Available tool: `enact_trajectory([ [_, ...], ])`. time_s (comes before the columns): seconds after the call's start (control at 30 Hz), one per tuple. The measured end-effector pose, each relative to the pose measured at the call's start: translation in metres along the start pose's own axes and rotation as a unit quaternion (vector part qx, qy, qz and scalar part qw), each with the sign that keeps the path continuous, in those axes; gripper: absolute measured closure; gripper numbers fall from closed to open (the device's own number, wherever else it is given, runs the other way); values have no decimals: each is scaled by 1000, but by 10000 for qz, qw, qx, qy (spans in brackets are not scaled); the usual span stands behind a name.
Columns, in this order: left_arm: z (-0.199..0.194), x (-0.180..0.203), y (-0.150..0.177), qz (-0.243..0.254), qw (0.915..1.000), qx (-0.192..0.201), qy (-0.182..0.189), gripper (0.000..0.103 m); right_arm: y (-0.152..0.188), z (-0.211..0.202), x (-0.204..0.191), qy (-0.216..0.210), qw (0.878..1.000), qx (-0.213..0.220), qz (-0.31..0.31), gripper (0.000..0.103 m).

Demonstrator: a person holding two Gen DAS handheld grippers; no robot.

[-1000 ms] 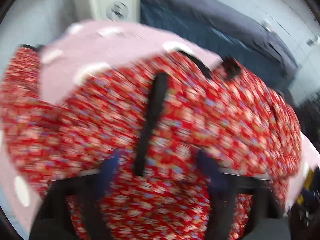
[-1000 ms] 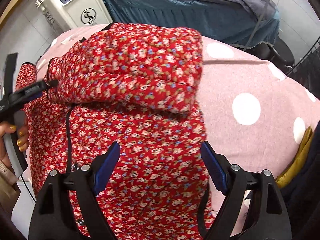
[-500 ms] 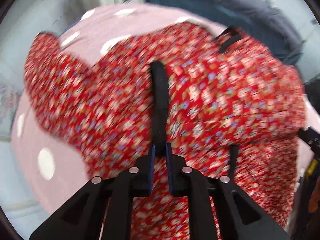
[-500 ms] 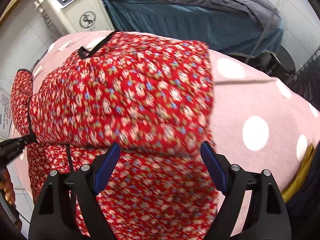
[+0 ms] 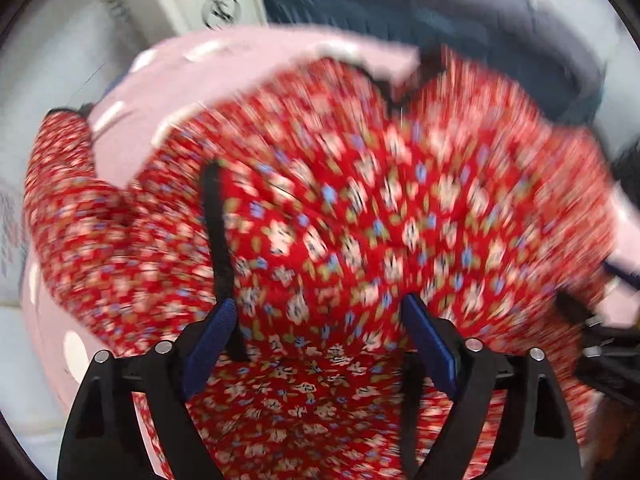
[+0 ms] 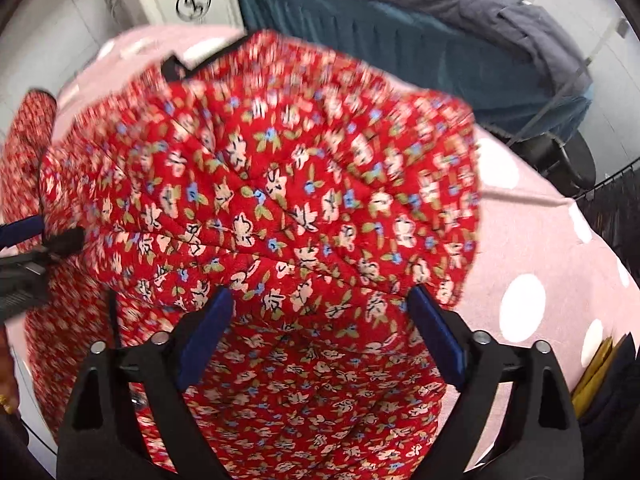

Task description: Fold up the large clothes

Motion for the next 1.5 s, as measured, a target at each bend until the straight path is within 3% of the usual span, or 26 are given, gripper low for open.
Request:
enact_trajectory([
  [0.03,7,3,1,23,10000,-26,-37,17,2,5,-2,30,9999,-52,-112,11],
  [0.1,15,1,0,-69,9999,-19,-131,5,1,12,-7,137,9994,-64,-304,8],
  [0.27,48,-4,-1,-650,9958,-532,358,5,2,26,-15,507,9976,-88,-469,5],
  [0.43,56,3,-5,-471,9979,-385,213,5,0,32,-26,787,9955,-76,-521,5],
  [0.53,51,14,0,-488,9979,-395,152,5,-1,34,-37,789,9954,-151,-525,5],
  [0.6,48,16,-2,-490,9980,-365,128,5,-8,17,-44,727,9970,29,-273,5],
  [0.7,11,12,4,-549,9983,-198,57,5,-6,-12,-44,378,9981,276,408,5],
  [0.83,-36,6,0,-489,9975,426,-285,7,18,-36,-46,150,9940,245,1056,5],
  [0.93,-66,2,4,-400,9951,845,-321,6,45,-46,-52,125,9938,135,1097,5],
  [1.1,-87,-39,20,-587,9920,956,-586,6,86,-58,-71,72,9969,-28,779,5],
  [1.27,-90,-134,30,-1980,9704,934,-1020,6,106,-69,-95,10,9991,-29,419,5],
  [1.37,-84,-193,43,-3013,9442,822,-1042,7,113,-76,-111,19,9996,10,296,5],
  [1.5,-74,-268,41,-3990,9078,838,-987,7,120,-89,-126,61,9998,38,175,5],
])
Point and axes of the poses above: each gripper's, at about its wrist camera, not at the fingertips, and z roughly the way its jaws point, x to its right, y to its underside, the point moved 8 cm from there along z, roughly the way its jaws point, and after that the axes turned 12 degrees about x, right-handed, at the moved point
